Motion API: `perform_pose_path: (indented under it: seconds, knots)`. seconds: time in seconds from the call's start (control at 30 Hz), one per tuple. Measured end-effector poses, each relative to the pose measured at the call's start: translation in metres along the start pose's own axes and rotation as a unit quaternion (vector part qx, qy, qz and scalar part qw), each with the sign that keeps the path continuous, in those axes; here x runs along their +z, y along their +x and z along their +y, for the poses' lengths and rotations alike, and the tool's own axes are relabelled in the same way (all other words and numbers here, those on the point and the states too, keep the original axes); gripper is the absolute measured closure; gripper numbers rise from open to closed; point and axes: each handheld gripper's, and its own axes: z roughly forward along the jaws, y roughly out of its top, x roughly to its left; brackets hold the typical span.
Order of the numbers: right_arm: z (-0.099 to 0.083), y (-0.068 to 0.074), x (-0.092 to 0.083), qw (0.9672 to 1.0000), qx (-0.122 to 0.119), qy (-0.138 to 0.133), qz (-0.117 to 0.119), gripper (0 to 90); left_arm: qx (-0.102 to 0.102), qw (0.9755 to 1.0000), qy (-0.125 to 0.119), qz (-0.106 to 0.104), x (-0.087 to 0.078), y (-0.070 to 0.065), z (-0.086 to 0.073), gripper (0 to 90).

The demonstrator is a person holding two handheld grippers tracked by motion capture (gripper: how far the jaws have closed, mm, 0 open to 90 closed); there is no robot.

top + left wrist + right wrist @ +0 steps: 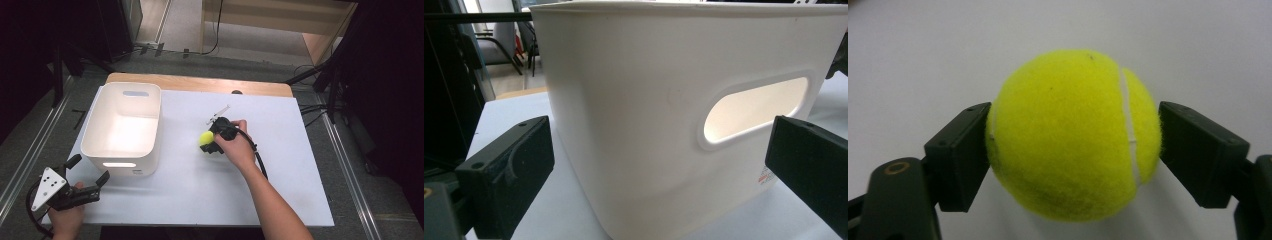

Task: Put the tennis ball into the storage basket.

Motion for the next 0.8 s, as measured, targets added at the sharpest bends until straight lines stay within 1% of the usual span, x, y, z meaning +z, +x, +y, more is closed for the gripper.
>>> perform_pose_path:
  seconds: [0.03,0.07,0.13,0.3,0.37,0.4,0.57,0.6,0.63,0.73,0.8]
  knots:
    - [0.0,0.0,0.0,1.0,-0.002,-0.001,0.003,19.1,0.0,1.0,0.0,0.001,0.0,0.0,0.0,0.0]
    - [0.001,0.001,0.0,1.0,0.003,-0.003,0.007,21.7,0.0,1.0,-0.001,0.001,0.0,0.0,0.0,0.0]
    - [0.001,0.001,0.0,1.0,0.002,-0.001,0.006,22.1,0.001,1.0,-0.001,0.0,0.0,0.0,0.0,0.0]
    - [0.002,0.002,-0.001,1.0,0.001,0.004,0.005,22.5,0.0,1.0,0.0,0.001,0.0,0.0,0.0,0.0]
    - [0.002,0.002,-0.003,1.0,-0.006,0.008,0.0,22.6,0.0,1.0,-0.001,0.0,0.0,0.0,0.0,0.0]
    - [0.003,0.002,-0.003,0.9999,-0.007,0.007,0.002,22.6,0.0,1.0,-0.001,0.0,0.0,0.0,0.0,0.0]
    - [0.004,0.002,-0.007,1.0,-0.008,0.001,0.005,22.6,0.0,1.0,-0.001,0.0,0.0,0.0,0.0,0.0]
    - [0.005,0.003,-0.009,0.9999,-0.006,-0.001,0.01,22.6,0.0,1.0,-0.001,0.0,0.0,0.0,0.0,0.0]
    - [0.005,0.002,-0.011,0.9999,-0.01,-0.001,0.008,22.6,0.0,1.0,-0.001,0.0,0.0,0.0,0.0,0.0]
    - [0.006,0.004,-0.013,0.9999,-0.008,-0.003,0.011,22.7,0.001,1.0,-0.001,0.0,0.0,0.0,0.0,0.0]
    - [0.008,0.004,-0.016,0.9998,-0.015,-0.006,0.012,22.7,0.001,1.0,0.0,0.001,0.0,0.0,0.0,0.0]
